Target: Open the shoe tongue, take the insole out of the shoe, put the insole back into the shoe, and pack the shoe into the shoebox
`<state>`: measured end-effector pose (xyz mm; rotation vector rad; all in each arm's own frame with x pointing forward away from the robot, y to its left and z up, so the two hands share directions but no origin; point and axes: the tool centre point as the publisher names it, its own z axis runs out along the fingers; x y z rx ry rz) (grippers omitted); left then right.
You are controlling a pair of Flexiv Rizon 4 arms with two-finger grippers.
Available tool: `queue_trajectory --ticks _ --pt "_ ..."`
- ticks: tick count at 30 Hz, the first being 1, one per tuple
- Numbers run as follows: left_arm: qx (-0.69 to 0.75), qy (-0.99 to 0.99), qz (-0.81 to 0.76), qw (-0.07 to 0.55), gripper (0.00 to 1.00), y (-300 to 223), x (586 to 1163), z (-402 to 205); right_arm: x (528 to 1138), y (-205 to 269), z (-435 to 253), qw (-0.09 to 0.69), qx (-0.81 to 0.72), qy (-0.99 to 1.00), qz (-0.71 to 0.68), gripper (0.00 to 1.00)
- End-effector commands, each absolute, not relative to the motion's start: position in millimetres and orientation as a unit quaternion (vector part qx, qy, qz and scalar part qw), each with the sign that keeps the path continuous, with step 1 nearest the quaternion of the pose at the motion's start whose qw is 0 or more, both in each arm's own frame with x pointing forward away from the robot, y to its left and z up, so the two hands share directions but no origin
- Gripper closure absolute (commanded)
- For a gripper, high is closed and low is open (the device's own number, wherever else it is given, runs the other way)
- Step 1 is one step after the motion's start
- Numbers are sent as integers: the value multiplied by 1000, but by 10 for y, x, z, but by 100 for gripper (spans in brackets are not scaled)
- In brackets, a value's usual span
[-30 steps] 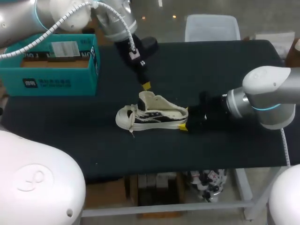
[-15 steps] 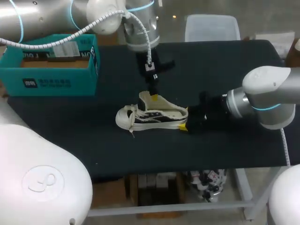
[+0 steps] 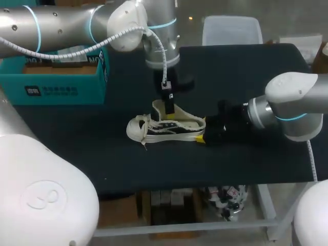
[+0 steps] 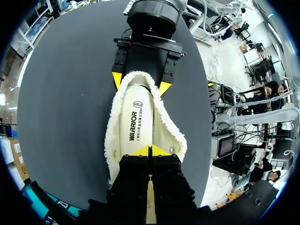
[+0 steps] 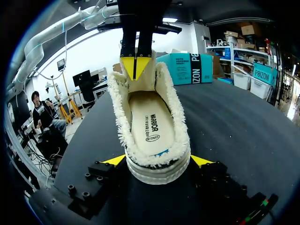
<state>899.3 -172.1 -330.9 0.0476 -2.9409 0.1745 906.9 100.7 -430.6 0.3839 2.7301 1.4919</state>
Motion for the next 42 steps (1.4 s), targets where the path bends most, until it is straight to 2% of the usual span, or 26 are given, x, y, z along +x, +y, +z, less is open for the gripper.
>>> queue_trajectory --ticks 1,13,42 --pt "7 -992 64 104 100 -1696 8978 -3429 9079 975 -4369 1 121 870 478 100" --pt "-41 -991 57 112 100 -1708 8780 -3562 9079 975 -4369 1 121 870 478 100" --pt "-8 -995 40 87 100 -1664 8756 -4101 9079 975 -4369 1 121 870 478 100"
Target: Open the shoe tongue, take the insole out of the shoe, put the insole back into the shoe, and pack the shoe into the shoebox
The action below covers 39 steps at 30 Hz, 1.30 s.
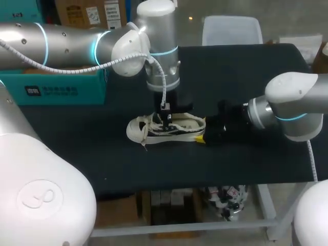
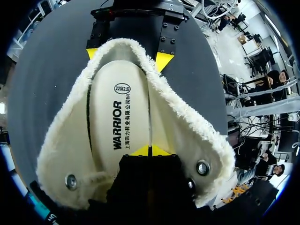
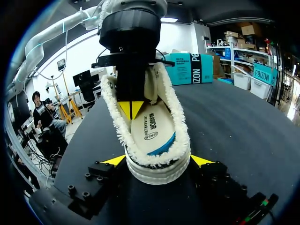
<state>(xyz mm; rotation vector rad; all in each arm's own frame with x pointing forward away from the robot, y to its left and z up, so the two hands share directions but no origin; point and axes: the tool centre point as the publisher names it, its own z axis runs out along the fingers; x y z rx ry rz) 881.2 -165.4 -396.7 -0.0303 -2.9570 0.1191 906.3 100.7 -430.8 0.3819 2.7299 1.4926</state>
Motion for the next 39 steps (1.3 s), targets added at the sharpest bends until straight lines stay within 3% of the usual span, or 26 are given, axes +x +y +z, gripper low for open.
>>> queue_trajectory --ticks 1,9,12,19,26,39 --pt "-7 -995 39 87 100 -1667 8759 -4117 9079 975 -4369 1 121 870 478 100" --pt "-16 -997 32 75 100 -1690 8712 -4247 9079 975 -4369 1 121 870 478 100" --pt "-16 -997 35 62 89 -1671 8726 -4275 9079 975 -4369 1 121 870 478 100" --pt "-7 -999 34 35 79 -1623 8785 -4354 9079 975 -4369 1 121 870 478 100" --pt "9 -999 31 -1 86 -1598 8828 -4439 9079 975 -4369 1 121 870 478 100" --pt "11 -1000 12 -24 73 -1594 8996 -4698 9079 975 -4369 1 121 870 478 100"
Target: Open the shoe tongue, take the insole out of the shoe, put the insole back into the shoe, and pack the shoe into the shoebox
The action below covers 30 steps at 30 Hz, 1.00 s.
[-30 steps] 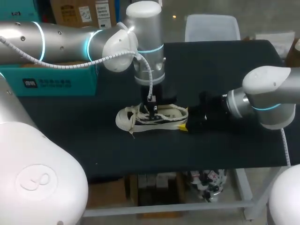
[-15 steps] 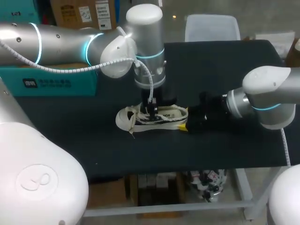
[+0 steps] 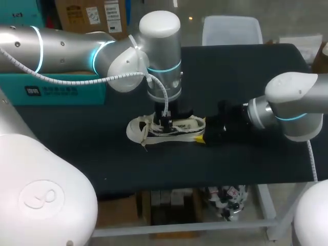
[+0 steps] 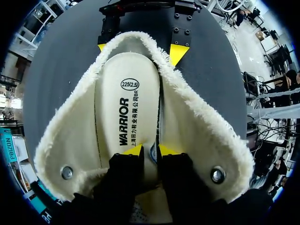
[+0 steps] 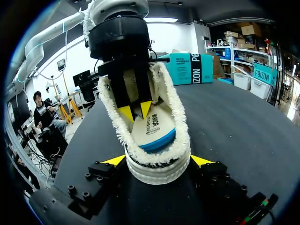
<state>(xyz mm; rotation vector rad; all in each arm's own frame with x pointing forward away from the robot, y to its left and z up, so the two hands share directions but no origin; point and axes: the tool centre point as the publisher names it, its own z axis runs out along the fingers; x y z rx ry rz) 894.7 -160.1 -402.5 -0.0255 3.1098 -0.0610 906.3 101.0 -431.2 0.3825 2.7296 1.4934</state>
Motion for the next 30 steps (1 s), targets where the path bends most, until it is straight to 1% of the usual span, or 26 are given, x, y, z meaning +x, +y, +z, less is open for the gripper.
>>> queue_trajectory --ticks 1,5,9,18,20,21,23,24,30 --pt "-11 1000 -12 23 73 -1592 9015 -4714 9079 975 -4369 1 121 870 478 100" --pt "-15 999 -9 35 73 -1587 9114 -4772 9079 975 -4369 1 121 870 478 100" --pt "-16 998 1 61 71 -1601 9191 -4816 9079 975 -4369 1 121 870 478 100" --pt "-11 997 1 74 67 -1613 9388 -4957 9079 975 -4369 1 121 870 478 100" --pt "-9 997 1 77 72 -1622 9424 -4984 9079 975 -4369 1 121 870 478 100" --pt "-6 997 1 79 78 -1627 9436 -4996 9079 975 -4369 1 121 870 478 100" --pt "-2 997 1 81 96 -1634 9461 -5021 9079 975 -4369 1 121 870 478 100" --pt "0 997 1 82 100 -1636 9471 -5032 9079 975 -4369 1 121 870 478 100" --pt "7 997 -12 70 100 -1624 9533 -5029 9079 975 -4369 1 121 870 478 100"
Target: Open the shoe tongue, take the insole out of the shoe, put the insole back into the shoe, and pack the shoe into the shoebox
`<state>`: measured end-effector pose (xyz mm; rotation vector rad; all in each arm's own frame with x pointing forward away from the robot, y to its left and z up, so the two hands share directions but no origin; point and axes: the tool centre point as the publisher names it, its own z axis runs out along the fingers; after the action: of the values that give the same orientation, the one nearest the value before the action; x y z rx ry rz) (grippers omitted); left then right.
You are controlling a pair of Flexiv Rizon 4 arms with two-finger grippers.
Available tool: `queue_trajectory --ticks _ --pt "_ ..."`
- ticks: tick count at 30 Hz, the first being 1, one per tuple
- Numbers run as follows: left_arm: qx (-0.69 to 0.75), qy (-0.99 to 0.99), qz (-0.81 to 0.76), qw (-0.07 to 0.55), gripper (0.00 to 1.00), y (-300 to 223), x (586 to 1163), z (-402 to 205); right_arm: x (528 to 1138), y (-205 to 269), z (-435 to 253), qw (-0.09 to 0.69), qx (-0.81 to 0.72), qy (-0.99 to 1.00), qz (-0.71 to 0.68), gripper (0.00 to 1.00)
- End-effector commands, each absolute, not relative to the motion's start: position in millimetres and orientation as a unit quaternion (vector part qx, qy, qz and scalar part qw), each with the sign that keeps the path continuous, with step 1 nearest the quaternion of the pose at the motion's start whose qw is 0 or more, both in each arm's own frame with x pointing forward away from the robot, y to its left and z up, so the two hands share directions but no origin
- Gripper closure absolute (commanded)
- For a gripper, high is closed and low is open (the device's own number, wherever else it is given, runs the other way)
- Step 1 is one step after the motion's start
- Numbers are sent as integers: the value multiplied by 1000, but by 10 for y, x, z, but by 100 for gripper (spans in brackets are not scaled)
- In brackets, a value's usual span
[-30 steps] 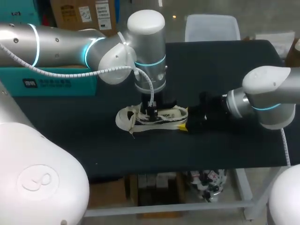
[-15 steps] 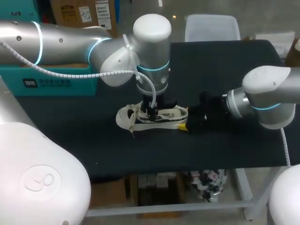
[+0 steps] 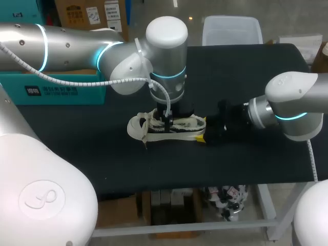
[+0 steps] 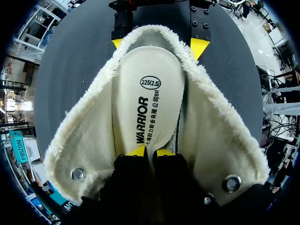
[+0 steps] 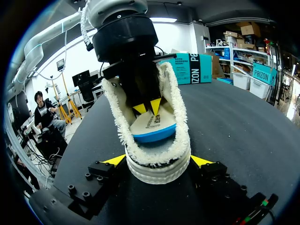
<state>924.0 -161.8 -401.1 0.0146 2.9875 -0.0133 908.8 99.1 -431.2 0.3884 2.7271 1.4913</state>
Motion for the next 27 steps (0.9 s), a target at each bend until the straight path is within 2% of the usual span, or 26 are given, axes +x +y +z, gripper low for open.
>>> queue_trajectory --ticks 1,27 --pt "8 997 -16 68 100 -1623 9530 -5014 9079 975 -4369 1 121 870 478 100" --pt "5 993 -122 -1 100 -1760 9081 -4003 9079 975 -4369 1 121 870 478 100"
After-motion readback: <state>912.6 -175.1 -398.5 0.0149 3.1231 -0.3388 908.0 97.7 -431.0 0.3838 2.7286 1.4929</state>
